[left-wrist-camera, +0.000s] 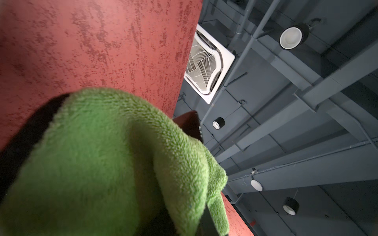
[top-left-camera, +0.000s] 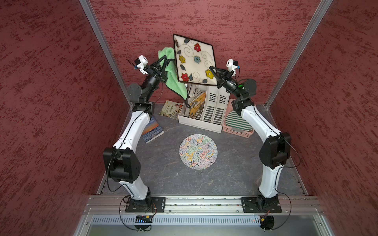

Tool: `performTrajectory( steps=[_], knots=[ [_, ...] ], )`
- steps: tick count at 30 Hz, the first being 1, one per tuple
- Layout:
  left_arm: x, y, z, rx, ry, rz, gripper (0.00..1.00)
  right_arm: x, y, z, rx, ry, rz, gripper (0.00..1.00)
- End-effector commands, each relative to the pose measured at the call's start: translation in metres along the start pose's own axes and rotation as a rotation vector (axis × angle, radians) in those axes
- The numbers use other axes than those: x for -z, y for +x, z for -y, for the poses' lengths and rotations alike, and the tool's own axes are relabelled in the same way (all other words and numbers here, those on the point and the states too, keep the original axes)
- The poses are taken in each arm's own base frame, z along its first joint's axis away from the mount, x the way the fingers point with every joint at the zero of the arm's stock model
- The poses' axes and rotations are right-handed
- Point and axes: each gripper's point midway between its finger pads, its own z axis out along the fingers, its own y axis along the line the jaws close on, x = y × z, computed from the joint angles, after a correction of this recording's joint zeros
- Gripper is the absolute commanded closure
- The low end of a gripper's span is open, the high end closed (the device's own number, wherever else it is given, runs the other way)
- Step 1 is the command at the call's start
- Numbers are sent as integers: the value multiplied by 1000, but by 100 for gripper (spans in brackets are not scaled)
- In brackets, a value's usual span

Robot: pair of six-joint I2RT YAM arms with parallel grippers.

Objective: Wipe the wet plate dry
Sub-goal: Wipe the plate with towel.

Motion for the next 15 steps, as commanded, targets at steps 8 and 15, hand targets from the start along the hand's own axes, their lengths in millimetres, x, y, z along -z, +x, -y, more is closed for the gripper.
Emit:
performTrajectory(
  steps=[8, 15],
  knots=[
    [-37, 5, 61, -38, 167, -54, 100, -18, 25, -75, 102, -207, -46, 100],
    [-51, 19, 44, 7, 148, -83, 100, -24, 44, -78, 105, -240, -99, 100]
  ],
)
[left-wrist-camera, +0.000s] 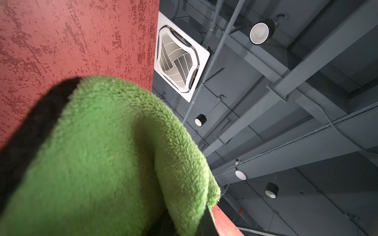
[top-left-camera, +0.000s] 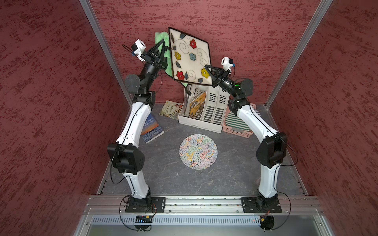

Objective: Wipe the wet plate dry
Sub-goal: Wipe the plate with towel.

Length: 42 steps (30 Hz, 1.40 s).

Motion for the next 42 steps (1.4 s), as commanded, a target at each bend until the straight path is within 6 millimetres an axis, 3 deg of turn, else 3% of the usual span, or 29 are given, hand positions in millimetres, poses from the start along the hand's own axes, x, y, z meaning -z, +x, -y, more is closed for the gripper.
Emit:
performTrajectory(
  steps=[1, 5, 8, 11, 14, 16, 18, 21, 25, 28, 30, 32, 36, 42],
  knots=[
    [-7, 22, -17, 53, -19, -48, 100, -10, 16, -67, 126, -177, -35, 100],
    [-13, 39, -29, 85, -33, -65, 100, -21, 20, -73, 153, -173, -73, 100],
    [-25, 63, -29, 102, -13, -114, 100, -29, 13, -71, 160, -161, -54, 100],
    [-33, 92, -29, 135, 9, -175, 100, -33, -13, -71, 194, -126, 22, 100],
    [-32, 115, -35, 175, 8, -207, 100, -23, -57, -83, 277, -78, 139, 100],
    [-29, 118, -33, 182, 9, -198, 100, -8, -83, -88, 309, -52, 205, 100],
    [-27, 108, -24, 160, 16, -175, 100, 3, -95, -93, 327, -41, 218, 100],
    [-29, 88, -2, 106, 40, -147, 100, 8, -86, -93, 331, -41, 165, 100],
    [-38, 70, 17, 81, 101, -120, 100, -2, -34, -95, 315, -81, 12, 100],
    [-48, 74, 21, 99, 144, -141, 100, -11, 5, -86, 254, -102, -58, 100],
    [-55, 90, 13, 124, 148, -172, 100, -13, 10, -82, 250, -86, -49, 100],
    [-58, 110, 6, 159, 151, -202, 100, -14, -2, -82, 269, -64, -11, 100],
    [-52, 147, -10, 231, 150, -246, 100, -9, -51, -91, 324, -42, 126, 100],
    [-8, 173, -34, 230, 41, -240, 100, 20, -117, -87, 410, 88, 307, 100]
  ],
)
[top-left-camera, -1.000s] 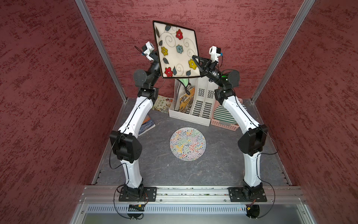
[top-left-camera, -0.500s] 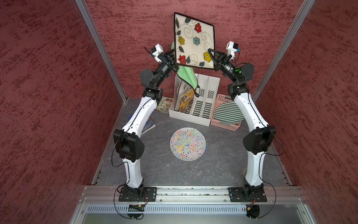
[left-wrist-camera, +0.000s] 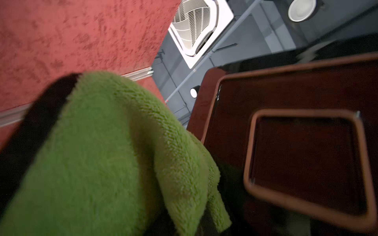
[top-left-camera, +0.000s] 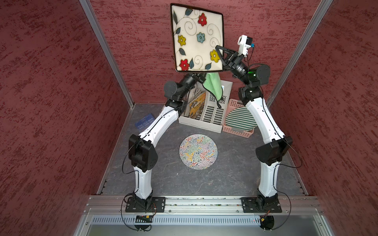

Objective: Wipe the wet plate dry
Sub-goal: Wipe the plate with towel.

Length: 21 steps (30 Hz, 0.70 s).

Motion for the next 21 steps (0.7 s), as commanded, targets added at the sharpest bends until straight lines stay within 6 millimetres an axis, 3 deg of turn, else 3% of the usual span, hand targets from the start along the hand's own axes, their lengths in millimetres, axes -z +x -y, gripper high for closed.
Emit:
performTrajectory(
  steps=[1, 5, 6, 7, 9, 12, 17, 21],
  knots=[
    [24, 26, 42, -123, 48, -53, 100, 24, -59, 26, 60, 155, 218, 100],
    [56, 31, 17, -250, -204, -23, 100, 42, -62, 35, 139, 293, 212, 100],
    [57, 36, 34, -353, -216, -25, 100, 44, -56, 38, 164, 336, 189, 100],
    [65, 35, 16, -415, -365, -23, 100, 46, -50, 43, 194, 374, 162, 100],
    [75, 41, 0, -577, -597, -37, 100, 48, -33, 50, 234, 430, 108, 100],
    [85, 36, -24, -845, -818, -89, 100, 46, -6, 49, 285, 471, 39, 100],
    [69, 24, -61, -973, -926, -185, 100, 35, 30, 41, 335, 492, -44, 100],
    [63, 27, -101, -973, -968, -287, 100, 30, 33, 35, 280, 485, -17, 100]
  ],
)
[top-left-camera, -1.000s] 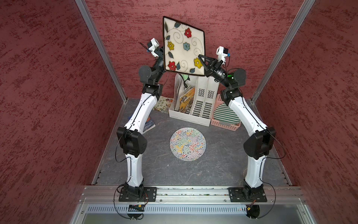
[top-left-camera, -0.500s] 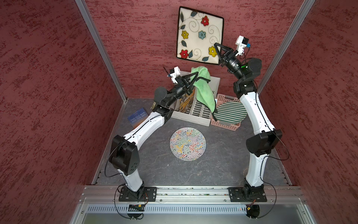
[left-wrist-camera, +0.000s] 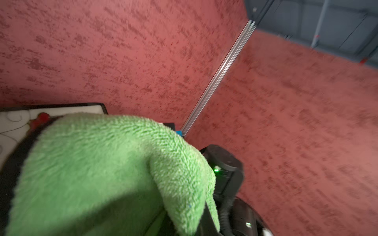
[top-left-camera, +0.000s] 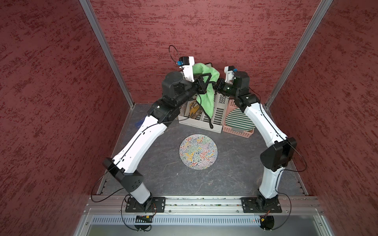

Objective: Wipe the wet plate dry
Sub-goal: Wipe the plate with towel.

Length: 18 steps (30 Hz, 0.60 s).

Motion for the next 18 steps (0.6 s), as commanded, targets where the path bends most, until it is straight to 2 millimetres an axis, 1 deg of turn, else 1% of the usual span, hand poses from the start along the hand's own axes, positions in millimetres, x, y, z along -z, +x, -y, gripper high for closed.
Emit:
performTrajectory(
  steps=[1, 3, 5, 7, 8, 9, 14, 15, 18],
  knots=[
    [-26, 65, -45, -105, -128, -213, 100, 83, -79, -131, 151, -283, 297, 100],
    [-29, 73, -56, -77, -171, -226, 100, 89, -85, -138, 130, -302, 322, 100],
    [-26, 77, -71, -57, -240, -229, 100, 96, -88, -144, 123, -317, 340, 100],
    [-18, 78, -87, -38, -316, -222, 100, 102, -89, -150, 120, -332, 346, 100],
    [-12, 78, -101, -14, -364, -221, 100, 105, -88, -154, 116, -349, 339, 100],
    [-7, 78, -111, 5, -390, -221, 100, 107, -86, -157, 107, -365, 330, 100],
    [11, 74, -146, 72, -445, -226, 100, 112, -69, -159, 50, -434, 274, 100],
    [15, 69, -155, 76, -461, -223, 100, 113, -64, -159, 50, -446, 260, 100],
    [36, 48, -187, 98, -528, -204, 100, 120, -39, -157, 73, -484, 190, 100]
  ],
)
